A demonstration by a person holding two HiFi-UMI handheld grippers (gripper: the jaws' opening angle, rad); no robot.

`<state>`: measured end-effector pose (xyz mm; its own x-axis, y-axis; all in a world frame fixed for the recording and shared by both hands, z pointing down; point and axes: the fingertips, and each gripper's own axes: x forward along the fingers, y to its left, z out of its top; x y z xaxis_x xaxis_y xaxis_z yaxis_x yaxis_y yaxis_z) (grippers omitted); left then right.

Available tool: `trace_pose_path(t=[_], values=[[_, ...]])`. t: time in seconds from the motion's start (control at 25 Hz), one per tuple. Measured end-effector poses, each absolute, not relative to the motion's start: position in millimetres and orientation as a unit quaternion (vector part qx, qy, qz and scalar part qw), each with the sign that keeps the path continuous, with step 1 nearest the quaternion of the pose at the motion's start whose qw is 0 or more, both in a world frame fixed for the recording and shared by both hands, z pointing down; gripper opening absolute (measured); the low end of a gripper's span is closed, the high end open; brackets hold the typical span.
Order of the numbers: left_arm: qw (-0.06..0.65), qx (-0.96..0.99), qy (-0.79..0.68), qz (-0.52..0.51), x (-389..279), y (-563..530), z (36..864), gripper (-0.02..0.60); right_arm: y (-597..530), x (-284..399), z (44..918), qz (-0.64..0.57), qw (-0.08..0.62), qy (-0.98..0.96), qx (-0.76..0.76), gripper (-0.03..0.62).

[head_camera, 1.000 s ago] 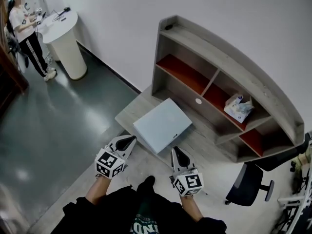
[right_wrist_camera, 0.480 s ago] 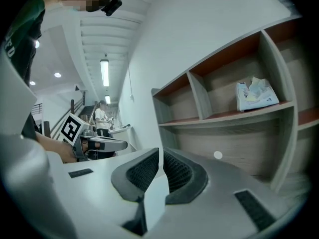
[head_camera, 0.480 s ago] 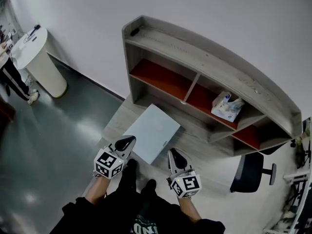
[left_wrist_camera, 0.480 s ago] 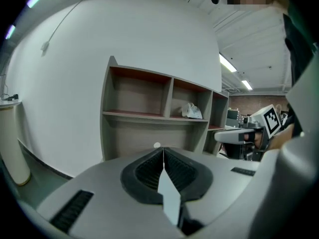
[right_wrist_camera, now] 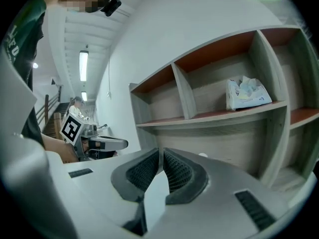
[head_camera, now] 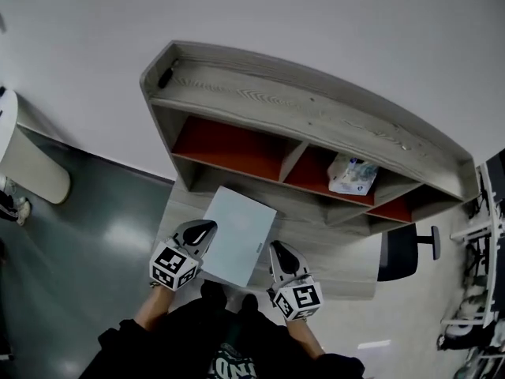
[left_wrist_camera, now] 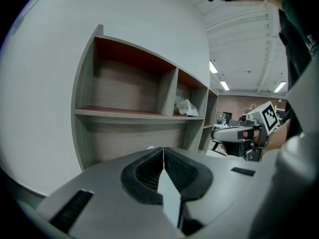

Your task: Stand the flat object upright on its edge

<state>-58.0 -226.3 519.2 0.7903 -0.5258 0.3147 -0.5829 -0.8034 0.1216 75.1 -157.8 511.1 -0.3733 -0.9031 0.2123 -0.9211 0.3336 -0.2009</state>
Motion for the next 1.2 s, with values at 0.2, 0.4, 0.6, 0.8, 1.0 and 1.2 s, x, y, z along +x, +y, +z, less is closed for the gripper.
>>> trace_pose_path(t=[0.2,0.4,0.6,0.8,1.0,1.2], values=[[0.108,0.952,-0.250,0.136,-57.8,-247.5,530.0,0.015,-173.0,66.1,512.4,0.138,0.036,-0.798,0.586,0.037],[0.118,0.958,-0.218,0.143,-57.8,-252.4,542.8,0.015,-176.5,58.3,518.3,0.145,0.039,-0.783,0.604,0.037],[0.128,0.960,-0.201,0.147,-55.1,-257.6,551.7,0.034,-178.8,56.8,521.9,0.146,0.036,-0.779,0.609,0.037],[0.148,0.958,-0.192,0.155,-52.0,-263.5,565.6,0.101,-184.2,58.5,532.1,0.156,0.033,-0.780,0.605,0.046],[0.170,0.954,-0.177,0.175,-46.4,-264.7,581.3,0.158,-190.0,64.0,532.5,0.159,0.020,-0.780,0.605,0.118],[0.182,0.951,-0.167,0.186,-41.8,-267.6,589.8,0.210,-194.7,67.3,541.3,0.171,0.017,-0.780,0.602,0.175]])
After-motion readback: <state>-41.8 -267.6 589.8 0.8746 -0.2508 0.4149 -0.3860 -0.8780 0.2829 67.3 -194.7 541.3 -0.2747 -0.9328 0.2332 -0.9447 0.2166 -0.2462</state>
